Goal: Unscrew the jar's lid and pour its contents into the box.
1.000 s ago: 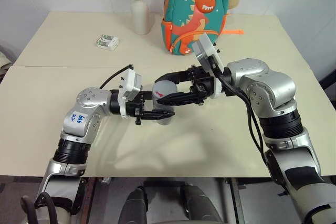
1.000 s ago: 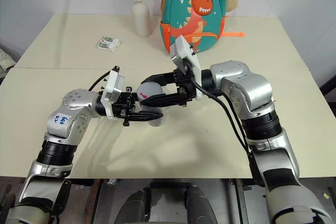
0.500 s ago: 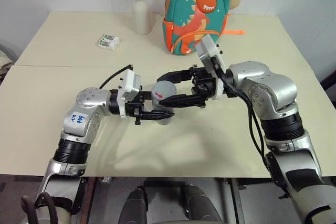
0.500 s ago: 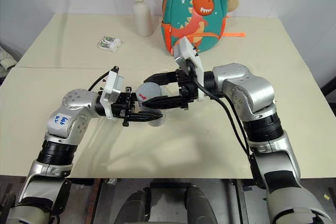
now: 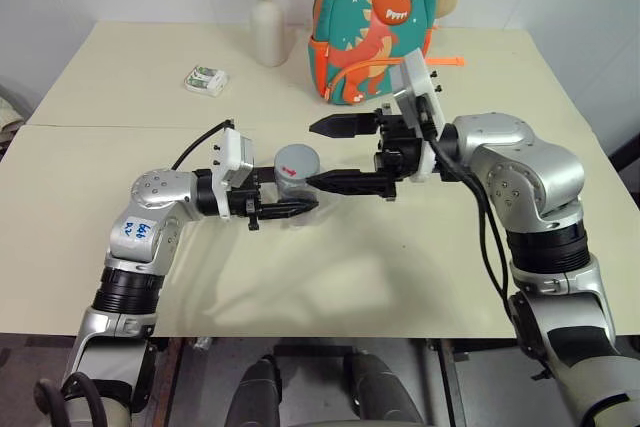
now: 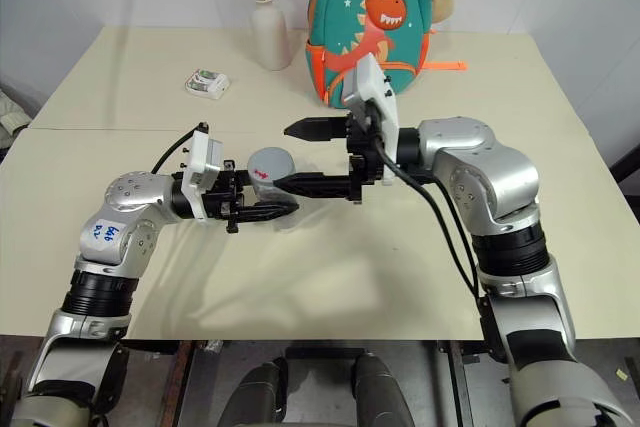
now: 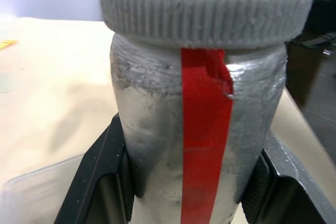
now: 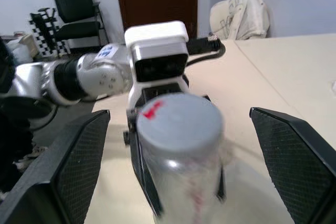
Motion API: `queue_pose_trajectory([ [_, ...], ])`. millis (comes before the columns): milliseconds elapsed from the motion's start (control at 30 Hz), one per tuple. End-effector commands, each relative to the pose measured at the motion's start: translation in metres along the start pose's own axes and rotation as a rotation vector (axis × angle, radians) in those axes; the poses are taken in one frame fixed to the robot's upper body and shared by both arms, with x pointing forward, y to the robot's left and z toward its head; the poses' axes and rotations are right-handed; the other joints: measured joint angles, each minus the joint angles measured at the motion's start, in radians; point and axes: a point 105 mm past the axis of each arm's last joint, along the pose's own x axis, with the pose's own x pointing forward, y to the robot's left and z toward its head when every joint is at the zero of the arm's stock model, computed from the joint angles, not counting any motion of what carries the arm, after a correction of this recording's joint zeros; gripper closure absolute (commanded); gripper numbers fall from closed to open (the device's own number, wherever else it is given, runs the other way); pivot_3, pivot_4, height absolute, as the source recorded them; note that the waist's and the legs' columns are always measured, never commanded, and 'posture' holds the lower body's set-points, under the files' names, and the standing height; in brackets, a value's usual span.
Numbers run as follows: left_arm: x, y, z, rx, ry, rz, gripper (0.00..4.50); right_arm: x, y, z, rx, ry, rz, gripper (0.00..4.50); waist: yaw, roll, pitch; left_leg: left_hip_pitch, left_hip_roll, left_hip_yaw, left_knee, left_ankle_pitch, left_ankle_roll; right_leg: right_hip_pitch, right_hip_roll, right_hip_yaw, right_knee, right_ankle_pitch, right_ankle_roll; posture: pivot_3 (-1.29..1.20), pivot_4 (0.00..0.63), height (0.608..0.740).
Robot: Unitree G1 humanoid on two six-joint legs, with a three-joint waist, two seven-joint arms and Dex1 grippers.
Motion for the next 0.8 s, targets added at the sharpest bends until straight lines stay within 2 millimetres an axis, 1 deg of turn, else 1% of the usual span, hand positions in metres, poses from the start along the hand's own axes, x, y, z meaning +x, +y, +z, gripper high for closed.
queue_pose_trajectory([
  [33, 0.004, -0.004, 0.005, 0.03, -0.017, -0.003, 2.45, 0.008, 0.006, 0.005, -0.03, -0.015, -0.007, 0.01, 0.001, 0.0, 0.0, 0.0, 0.0, 0.0, 0.0, 0.0, 0.0, 0.0, 0.0, 0.0, 0.0, 0.0, 0.0, 0.0, 0.15, 0.74],
  [200, 0.008, -0.007, 0.007, 0.025, -0.026, -0.019, 2.45, 0.016, -0.004, 0.002, -0.017, -0.019, -0.06, 0.01, 0.0, 0.0, 0.0, 0.0, 0.0, 0.0, 0.0, 0.0, 0.0, 0.0, 0.0, 0.0, 0.001, 0.0, 0.0, 0.0, 0.15, 0.74],
  [467, 0.01, -0.007, 0.008, 0.026, -0.03, -0.027, 2.45, 0.015, -0.019, -0.004, -0.005, -0.018, -0.125, 0.01, -0.001, 0.0, 0.0, 0.0, 0.0, 0.0, 0.0, 0.0, 0.0, 0.0, 0.0, 0.0, 0.001, 0.0, 0.0, 0.0, 0.15, 0.74],
  [567, 0.009, -0.007, 0.009, 0.026, -0.03, -0.026, 2.45, 0.007, -0.022, -0.002, -0.014, -0.019, -0.14, 0.01, 0.0, 0.0, 0.0, 0.0, 0.0, 0.0, 0.0, 0.0, 0.0, 0.0, 0.0, 0.0, 0.001, 0.0, 0.0, 0.0, 0.15, 0.74],
  [700, 0.007, -0.006, 0.008, 0.026, -0.025, -0.022, 2.45, -0.012, -0.027, -0.002, -0.03, -0.004, -0.167, 0.01, 0.001, 0.0, 0.0, 0.0, 0.0, 0.0, 0.0, 0.0, 0.0, 0.0, 0.0, 0.0, 0.001, 0.0, 0.0, 0.0, 0.15, 0.74],
  [800, 0.005, -0.005, 0.008, 0.027, -0.022, -0.02, 2.45, -0.028, -0.026, -0.002, -0.034, 0.004, -0.172, 0.01, 0.002, 0.0, 0.0, 0.0, 0.0, 0.0, 0.0, 0.0, 0.0, 0.0, 0.0, 0.0, 0.0, 0.0, 0.0, 0.0, 0.15, 0.74],
])
